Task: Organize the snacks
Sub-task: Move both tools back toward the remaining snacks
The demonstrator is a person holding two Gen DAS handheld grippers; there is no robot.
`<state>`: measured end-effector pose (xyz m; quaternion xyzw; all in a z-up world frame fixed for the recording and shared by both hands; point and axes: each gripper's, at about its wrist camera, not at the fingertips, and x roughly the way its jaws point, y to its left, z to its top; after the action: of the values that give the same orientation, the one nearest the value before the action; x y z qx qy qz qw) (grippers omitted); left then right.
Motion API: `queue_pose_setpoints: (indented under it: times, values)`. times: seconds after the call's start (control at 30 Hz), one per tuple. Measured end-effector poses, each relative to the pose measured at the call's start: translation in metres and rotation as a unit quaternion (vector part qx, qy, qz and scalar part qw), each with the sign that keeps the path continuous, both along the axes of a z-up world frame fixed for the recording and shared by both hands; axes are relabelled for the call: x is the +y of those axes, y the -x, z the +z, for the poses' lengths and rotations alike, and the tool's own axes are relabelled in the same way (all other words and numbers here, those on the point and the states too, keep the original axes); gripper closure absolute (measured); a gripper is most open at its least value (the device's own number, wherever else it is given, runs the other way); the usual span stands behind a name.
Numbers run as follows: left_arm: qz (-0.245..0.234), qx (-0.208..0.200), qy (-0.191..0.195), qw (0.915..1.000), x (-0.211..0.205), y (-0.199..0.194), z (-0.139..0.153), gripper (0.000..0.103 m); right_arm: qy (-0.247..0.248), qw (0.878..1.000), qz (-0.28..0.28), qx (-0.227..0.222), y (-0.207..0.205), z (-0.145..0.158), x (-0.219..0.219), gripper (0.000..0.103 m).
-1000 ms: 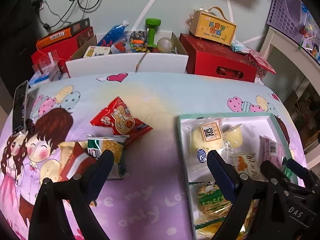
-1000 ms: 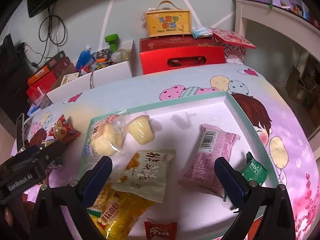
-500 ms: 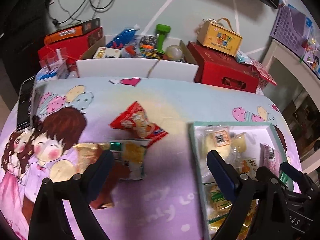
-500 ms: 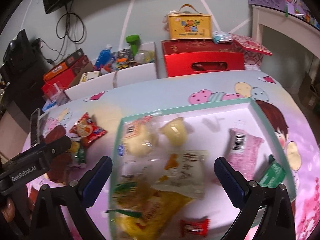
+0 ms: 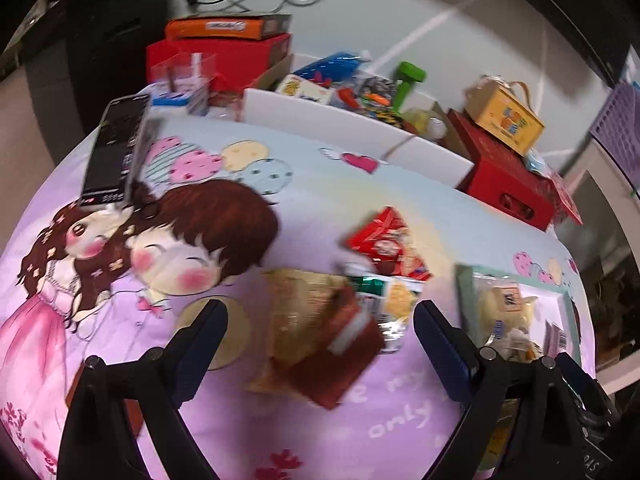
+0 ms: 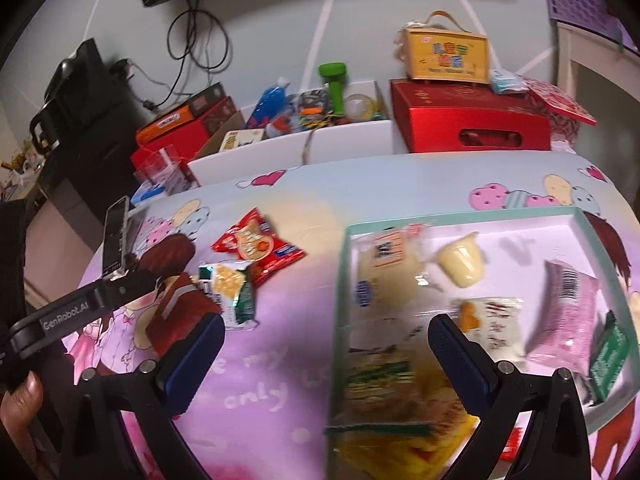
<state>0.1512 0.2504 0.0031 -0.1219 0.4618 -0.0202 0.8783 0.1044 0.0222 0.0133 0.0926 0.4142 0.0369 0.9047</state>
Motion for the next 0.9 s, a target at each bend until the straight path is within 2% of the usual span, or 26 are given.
queue_pose_setpoints:
  times: [0.27,0.57,0.9]
  values:
    - [0.045,0.031,0.011,0.9984,0.035,-0.005,-0.020,0.009,0.001,1.000,0.025,0.010,-0.012,-0.011,0.036,0.003]
    - [0.044,0.044,0.035,0.9974,0.048,-0.015,-0.032,0.009,-0.005,0.999,0.047,0.022,-0.024,-0.026,0.071,0.005]
    - [0.055,0.060,0.040,0.9959,0.063,-0.020,-0.041,0.009,0.000,0.997,0.072,0.029,-0.031,-0.035,0.103,0.007]
